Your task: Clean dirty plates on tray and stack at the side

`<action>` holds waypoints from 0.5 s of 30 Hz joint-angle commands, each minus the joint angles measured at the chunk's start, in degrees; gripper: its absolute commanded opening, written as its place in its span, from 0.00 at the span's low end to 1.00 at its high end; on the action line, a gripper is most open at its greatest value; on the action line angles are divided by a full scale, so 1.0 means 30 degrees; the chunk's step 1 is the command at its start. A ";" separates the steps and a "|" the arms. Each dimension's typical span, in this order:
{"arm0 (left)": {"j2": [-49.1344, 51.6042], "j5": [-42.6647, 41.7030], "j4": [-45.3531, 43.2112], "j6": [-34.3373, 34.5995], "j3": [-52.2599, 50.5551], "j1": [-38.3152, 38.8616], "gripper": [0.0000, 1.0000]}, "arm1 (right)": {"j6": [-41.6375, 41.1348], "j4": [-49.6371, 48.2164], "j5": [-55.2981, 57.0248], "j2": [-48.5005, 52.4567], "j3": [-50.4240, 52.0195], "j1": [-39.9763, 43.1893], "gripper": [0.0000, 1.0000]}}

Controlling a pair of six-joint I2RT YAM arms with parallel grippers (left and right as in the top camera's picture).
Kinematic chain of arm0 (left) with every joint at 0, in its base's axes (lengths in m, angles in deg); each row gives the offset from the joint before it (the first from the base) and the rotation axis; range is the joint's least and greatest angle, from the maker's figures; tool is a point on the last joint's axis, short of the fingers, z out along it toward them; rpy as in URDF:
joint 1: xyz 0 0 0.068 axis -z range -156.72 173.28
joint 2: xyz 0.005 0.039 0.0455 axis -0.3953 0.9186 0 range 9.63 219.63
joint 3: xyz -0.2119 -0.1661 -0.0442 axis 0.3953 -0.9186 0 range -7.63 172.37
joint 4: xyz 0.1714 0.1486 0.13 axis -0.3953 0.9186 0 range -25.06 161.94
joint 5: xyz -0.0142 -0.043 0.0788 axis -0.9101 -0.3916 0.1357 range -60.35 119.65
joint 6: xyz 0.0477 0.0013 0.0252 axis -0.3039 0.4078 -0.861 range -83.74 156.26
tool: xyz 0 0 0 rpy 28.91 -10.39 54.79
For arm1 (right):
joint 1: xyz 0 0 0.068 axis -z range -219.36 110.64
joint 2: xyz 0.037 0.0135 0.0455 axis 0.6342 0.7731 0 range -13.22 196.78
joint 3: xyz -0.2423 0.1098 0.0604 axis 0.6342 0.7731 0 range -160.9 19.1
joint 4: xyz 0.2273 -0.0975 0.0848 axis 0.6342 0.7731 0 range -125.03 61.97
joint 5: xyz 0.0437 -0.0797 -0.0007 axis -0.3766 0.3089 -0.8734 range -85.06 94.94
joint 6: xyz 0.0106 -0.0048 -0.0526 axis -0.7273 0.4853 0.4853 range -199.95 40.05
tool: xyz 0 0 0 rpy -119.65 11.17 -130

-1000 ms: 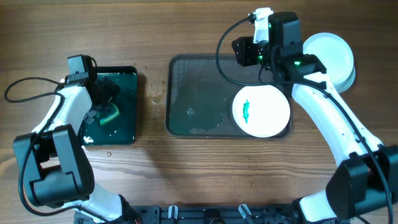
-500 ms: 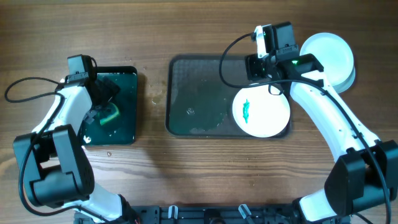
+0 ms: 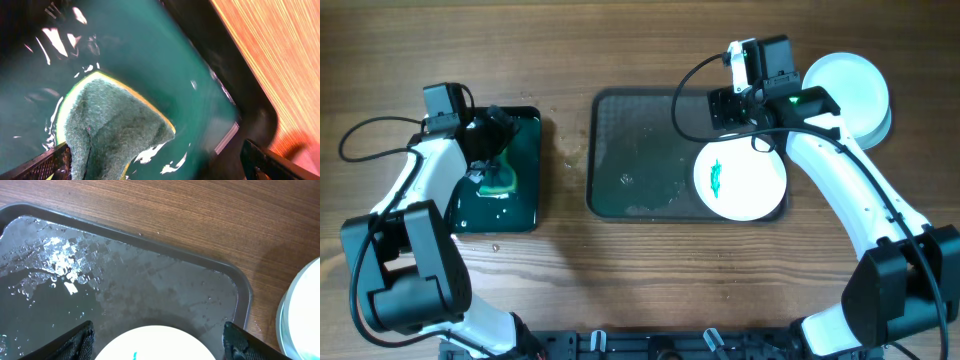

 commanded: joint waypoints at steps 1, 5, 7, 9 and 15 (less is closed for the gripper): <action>0.0138 -0.2922 0.0423 -0.0015 -0.0029 0.0073 1.00 | 0.0051 -0.0175 0.0051 0.0248 -0.0131 0.0022 0.84; 0.0175 0.1173 0.0495 0.0801 -0.0029 0.0051 1.00 | 0.0036 -0.0175 0.0022 0.0262 -0.0131 0.0022 0.83; 0.0211 0.3067 0.0539 0.2011 -0.0029 0.0058 1.00 | 0.0051 -0.0168 -0.0022 0.0262 -0.0131 0.0022 0.83; 0.0211 0.3162 0.0393 0.1996 -0.0029 0.0058 1.00 | 0.0051 -0.0168 -0.0022 0.0262 -0.0131 0.0022 0.84; 0.0226 0.2900 0.0852 -0.4408 -0.0036 0.0204 0.87 | 0.0036 -0.0146 -0.0095 0.0262 -0.0131 0.0022 0.84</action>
